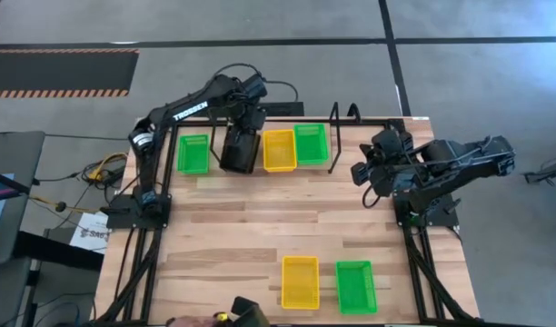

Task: Stack baskets on shelf by color
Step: Stack the black bin on top of the stacked black bins on the shelf

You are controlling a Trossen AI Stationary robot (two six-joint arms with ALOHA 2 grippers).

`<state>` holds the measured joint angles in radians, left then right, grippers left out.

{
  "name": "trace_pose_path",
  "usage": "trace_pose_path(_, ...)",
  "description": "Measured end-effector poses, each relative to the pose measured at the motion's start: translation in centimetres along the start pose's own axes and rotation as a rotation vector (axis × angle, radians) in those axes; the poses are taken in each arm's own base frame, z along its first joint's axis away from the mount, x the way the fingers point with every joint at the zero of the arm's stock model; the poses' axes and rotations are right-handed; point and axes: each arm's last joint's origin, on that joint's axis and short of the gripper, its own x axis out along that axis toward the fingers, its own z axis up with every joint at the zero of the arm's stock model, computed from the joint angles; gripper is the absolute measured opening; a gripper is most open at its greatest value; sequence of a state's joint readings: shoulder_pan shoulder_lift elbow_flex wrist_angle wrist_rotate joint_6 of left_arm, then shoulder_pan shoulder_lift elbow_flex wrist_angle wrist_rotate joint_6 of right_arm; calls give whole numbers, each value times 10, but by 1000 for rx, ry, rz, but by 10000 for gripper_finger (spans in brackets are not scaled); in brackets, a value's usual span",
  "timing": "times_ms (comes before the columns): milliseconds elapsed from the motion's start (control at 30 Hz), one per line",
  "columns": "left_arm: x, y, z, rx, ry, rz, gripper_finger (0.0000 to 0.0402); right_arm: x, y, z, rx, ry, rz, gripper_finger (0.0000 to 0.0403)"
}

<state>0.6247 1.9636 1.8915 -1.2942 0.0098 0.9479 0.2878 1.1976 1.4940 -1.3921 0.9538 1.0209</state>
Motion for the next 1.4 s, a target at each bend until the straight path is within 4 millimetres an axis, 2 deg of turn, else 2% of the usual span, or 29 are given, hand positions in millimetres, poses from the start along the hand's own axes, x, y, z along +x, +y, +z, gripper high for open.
trace_pose_path(267,14,7,2,14,17,10,0,0,0,0,-2,8,6,3)
trace_pose_path(900,14,9,4,-48,1,27,3,0,0,0,-10,10,7,3)
trace_pose_path(1200,14,10,5,-55,-5,50,61,0,0,0,-9,12,8,3)
trace_pose_path(1400,13,17,3,-135,115,205,98,0,0,-1,-7,30,19,3)
